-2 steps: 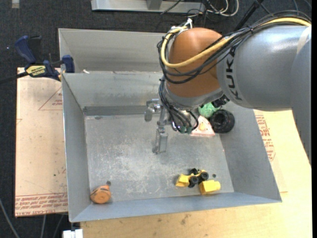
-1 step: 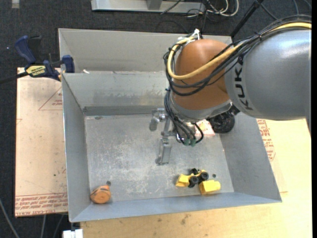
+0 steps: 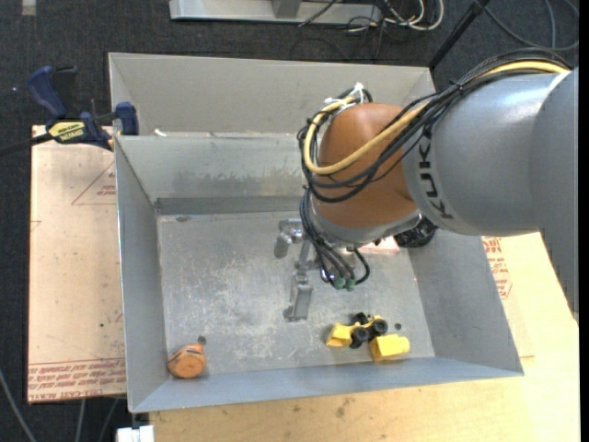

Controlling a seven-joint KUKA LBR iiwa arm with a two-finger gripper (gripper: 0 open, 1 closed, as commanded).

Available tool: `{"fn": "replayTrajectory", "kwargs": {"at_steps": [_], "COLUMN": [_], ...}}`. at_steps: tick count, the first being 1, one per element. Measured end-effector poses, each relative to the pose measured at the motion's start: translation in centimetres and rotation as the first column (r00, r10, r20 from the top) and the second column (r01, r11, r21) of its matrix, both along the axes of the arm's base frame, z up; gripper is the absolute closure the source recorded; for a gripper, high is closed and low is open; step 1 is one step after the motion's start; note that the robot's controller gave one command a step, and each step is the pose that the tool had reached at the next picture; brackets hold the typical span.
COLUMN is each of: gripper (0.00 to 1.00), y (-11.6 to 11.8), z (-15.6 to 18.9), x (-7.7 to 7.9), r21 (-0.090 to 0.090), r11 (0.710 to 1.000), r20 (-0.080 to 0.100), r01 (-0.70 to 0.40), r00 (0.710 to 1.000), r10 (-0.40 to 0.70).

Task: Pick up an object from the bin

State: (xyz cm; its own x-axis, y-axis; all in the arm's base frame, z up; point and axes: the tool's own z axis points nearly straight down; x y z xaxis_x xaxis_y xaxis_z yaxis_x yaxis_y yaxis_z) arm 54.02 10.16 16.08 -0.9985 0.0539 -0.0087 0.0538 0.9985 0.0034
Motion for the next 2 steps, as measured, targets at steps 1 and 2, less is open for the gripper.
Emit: {"fn": "replayTrajectory", "kwargs": {"at_steps": [1, 2], "gripper": [0.0, 0.0], "y": [0.4, -1.2], "z": [1.1, 5.4], "x": [-0.1, -2.9], "r21": [-0.004, -0.002], "r11": [1.0, 0.999], "r20": [-0.02, -0.01], "r01": [-0.009, -0.039], "r00": [1.0, 0.999], "r10": [0.009, 0.039]}}
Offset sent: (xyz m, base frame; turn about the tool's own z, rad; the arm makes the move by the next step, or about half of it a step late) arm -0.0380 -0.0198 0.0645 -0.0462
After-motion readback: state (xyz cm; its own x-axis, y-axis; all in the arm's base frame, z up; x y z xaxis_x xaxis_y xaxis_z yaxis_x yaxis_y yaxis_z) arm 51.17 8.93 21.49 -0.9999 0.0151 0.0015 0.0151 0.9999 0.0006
